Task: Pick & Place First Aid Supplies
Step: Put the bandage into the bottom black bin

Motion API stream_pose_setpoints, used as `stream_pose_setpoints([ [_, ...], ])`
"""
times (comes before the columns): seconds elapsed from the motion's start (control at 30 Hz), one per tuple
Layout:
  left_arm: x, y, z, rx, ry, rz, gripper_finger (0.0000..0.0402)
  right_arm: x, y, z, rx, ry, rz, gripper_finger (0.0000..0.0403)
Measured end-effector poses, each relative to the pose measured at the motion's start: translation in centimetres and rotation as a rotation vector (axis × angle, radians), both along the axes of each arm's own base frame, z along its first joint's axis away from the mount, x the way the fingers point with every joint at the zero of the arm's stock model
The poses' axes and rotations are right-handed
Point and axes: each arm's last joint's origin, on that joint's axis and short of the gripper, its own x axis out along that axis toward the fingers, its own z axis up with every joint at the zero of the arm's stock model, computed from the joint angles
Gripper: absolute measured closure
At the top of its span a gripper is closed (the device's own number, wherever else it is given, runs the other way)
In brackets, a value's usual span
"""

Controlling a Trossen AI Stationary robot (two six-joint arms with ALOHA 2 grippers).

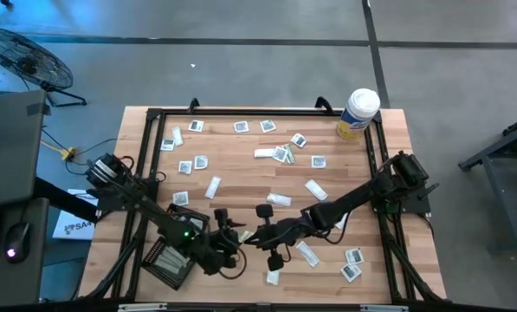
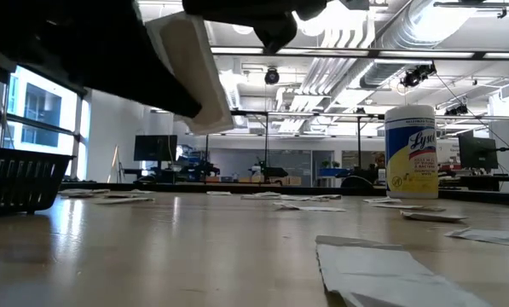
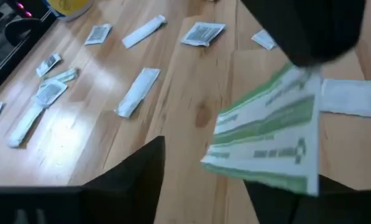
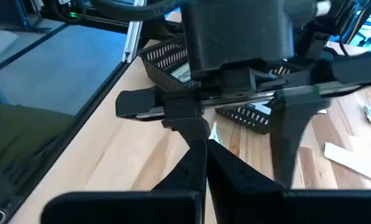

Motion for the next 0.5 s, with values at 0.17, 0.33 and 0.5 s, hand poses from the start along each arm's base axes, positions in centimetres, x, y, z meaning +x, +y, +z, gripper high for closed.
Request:
stream_pose_setpoints([
  [0.17,0.1,-0.4,0.3,-0.029,-0.056,-0.001,0.0292,0.1,-0.4,0.0,-0.027,-0.005,0.003,0.0401],
  [0.33,0.1,-1.0,0.6,-0.03,-0.078,-0.043,0.0389,0.2,-0.5,-0.1,-0.049,-0.003,-0.002,0.0402],
  [0.5,-0.7,-1.4,0.8,-0.013,-0.035,-0.078,0.0391,0.0,-0.2,0.0,-0.111,-0.018,-0.02,0.0386],
])
